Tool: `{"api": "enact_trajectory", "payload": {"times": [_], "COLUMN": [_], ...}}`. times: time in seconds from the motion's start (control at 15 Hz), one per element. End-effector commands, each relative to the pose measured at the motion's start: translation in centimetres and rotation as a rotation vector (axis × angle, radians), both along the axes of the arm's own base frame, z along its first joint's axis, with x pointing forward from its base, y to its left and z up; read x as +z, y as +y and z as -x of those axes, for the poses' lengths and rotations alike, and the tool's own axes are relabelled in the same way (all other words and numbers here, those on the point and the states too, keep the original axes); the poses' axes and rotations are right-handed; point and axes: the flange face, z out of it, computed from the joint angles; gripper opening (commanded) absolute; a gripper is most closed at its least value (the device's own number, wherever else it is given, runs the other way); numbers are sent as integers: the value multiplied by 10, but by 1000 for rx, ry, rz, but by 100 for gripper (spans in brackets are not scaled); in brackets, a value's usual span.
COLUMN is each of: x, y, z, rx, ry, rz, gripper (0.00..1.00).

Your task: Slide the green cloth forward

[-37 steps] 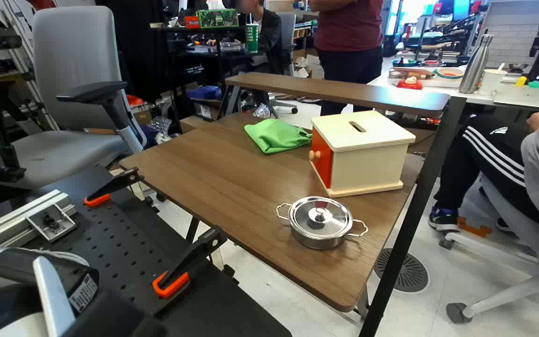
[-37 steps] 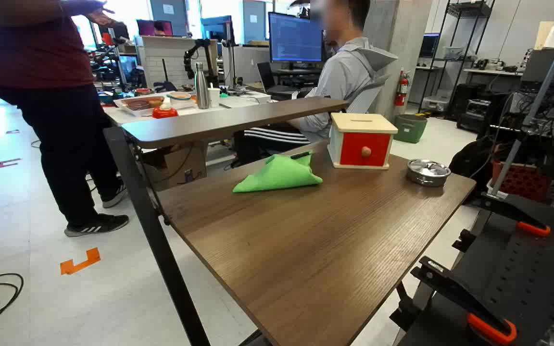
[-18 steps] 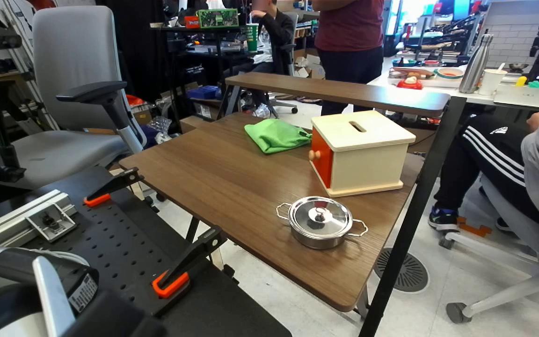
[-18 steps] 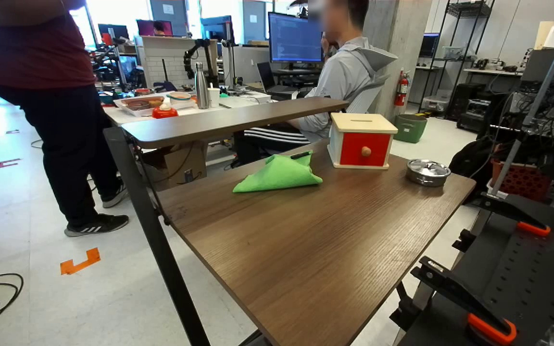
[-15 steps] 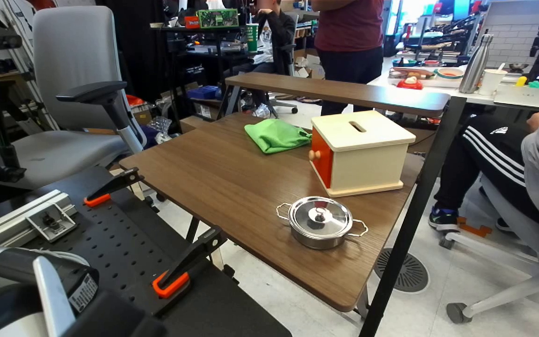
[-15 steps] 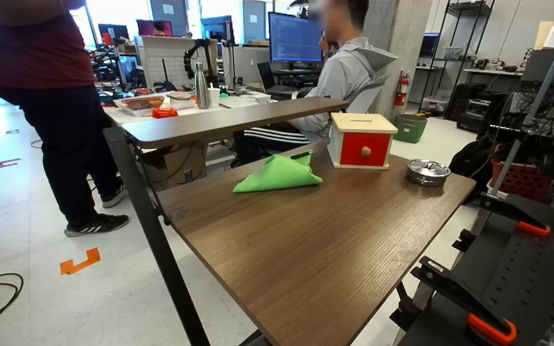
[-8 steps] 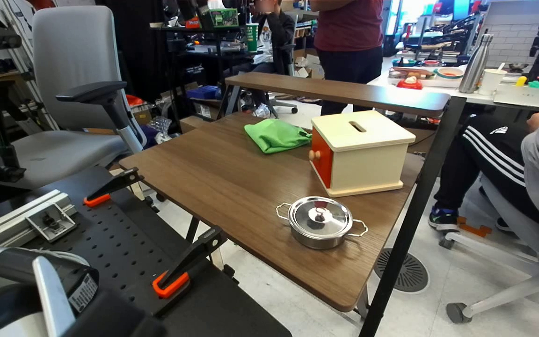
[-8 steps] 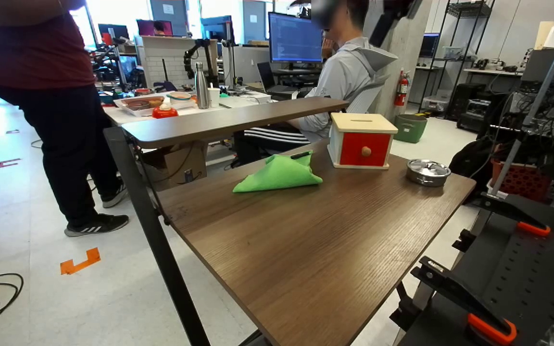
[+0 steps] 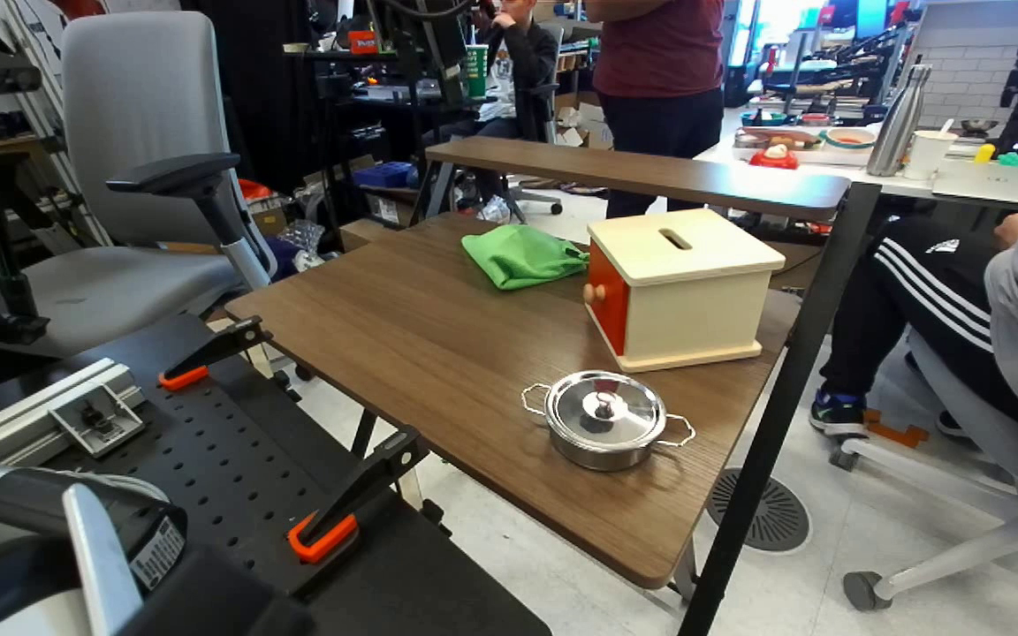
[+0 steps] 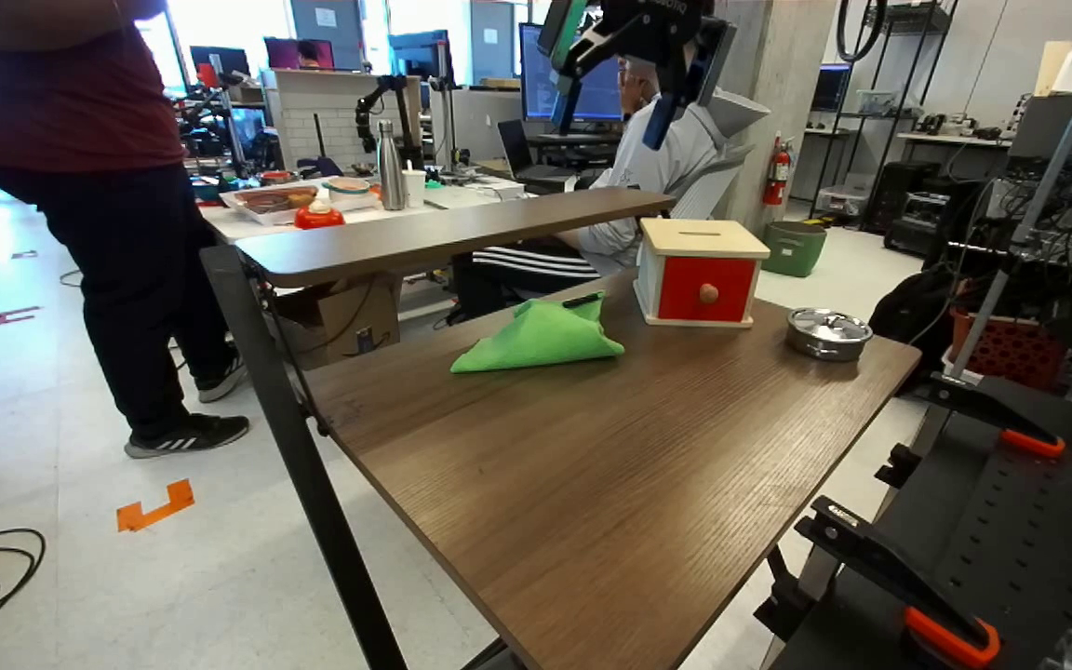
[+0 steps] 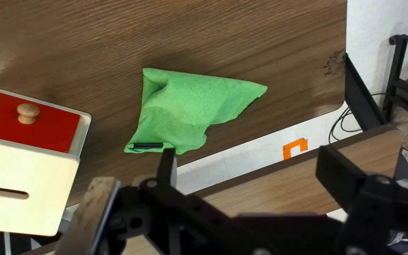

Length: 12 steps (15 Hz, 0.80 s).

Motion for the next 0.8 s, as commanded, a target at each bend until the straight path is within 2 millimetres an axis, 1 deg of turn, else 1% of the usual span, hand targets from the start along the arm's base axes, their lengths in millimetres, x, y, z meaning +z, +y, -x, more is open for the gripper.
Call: {"api": "enact_trajectory", "payload": {"times": [0.0,0.2,0.4,0.73], "x": [1,-1,-18,-52], "y": [-1,-3,-3,4], "z": [0,0,2,-10], "rx": [1,-5,15,96], "ry": [-1,22,72,197], "rz": [-1,4,43,56], "gripper": [100,100,100,100]}}
